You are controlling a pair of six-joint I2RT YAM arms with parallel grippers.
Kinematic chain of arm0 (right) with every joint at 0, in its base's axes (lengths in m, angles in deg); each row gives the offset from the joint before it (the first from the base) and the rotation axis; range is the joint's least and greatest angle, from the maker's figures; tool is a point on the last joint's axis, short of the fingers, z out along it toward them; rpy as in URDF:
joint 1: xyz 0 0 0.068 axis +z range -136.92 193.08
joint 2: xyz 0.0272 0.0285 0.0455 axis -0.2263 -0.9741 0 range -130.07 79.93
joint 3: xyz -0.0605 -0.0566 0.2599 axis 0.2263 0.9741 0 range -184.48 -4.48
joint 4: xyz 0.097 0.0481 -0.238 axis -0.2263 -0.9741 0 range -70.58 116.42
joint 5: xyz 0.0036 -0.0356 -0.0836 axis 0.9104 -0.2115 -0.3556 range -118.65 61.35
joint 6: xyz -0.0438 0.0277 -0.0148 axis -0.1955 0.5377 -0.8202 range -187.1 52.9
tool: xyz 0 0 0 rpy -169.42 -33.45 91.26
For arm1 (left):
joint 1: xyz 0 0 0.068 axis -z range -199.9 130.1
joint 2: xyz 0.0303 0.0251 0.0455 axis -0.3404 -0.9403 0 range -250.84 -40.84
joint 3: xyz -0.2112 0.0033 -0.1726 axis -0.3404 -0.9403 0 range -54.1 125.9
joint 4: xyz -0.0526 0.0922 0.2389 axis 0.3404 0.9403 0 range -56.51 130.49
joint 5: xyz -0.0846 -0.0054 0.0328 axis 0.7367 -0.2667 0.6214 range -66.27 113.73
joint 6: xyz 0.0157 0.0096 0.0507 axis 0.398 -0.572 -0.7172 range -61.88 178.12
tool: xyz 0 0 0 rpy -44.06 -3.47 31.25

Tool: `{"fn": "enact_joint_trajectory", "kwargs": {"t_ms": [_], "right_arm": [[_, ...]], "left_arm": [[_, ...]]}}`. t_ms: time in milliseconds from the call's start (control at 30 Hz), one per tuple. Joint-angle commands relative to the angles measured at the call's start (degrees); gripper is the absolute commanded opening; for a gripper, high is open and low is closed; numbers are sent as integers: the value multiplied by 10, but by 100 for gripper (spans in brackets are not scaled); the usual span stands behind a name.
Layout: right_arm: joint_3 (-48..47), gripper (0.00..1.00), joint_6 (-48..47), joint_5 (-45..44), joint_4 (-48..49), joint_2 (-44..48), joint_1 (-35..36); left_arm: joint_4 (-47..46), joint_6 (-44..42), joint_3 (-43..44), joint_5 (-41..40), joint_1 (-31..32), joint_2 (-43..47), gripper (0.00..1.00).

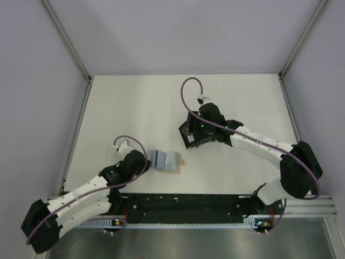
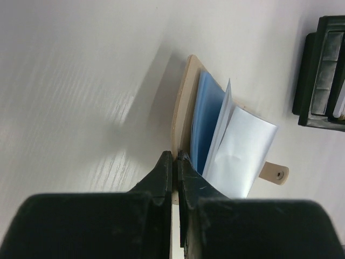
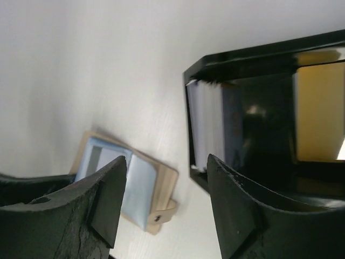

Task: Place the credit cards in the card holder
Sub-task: Insert the credit card into the card holder.

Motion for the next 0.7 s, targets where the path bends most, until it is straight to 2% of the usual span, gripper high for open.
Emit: {"fn": "enact_joint_trajectory", "kwargs": {"t_ms": [0, 167, 267, 667], "right_arm": [[-38, 62, -59, 45, -44, -30, -64], [-82, 64, -73, 112, -46, -103, -105], [-113, 64, -80, 136, -51, -148, -107], [-156, 66, -80, 180, -62, -209, -111]], "left_arm": [[-9, -7, 32, -46, -2, -14, 0], [-4, -19, 85, -59, -7, -79, 0], [-25, -23, 94, -36, -25, -123, 0], [-74, -37, 78, 23, -79, -158, 0]]}}
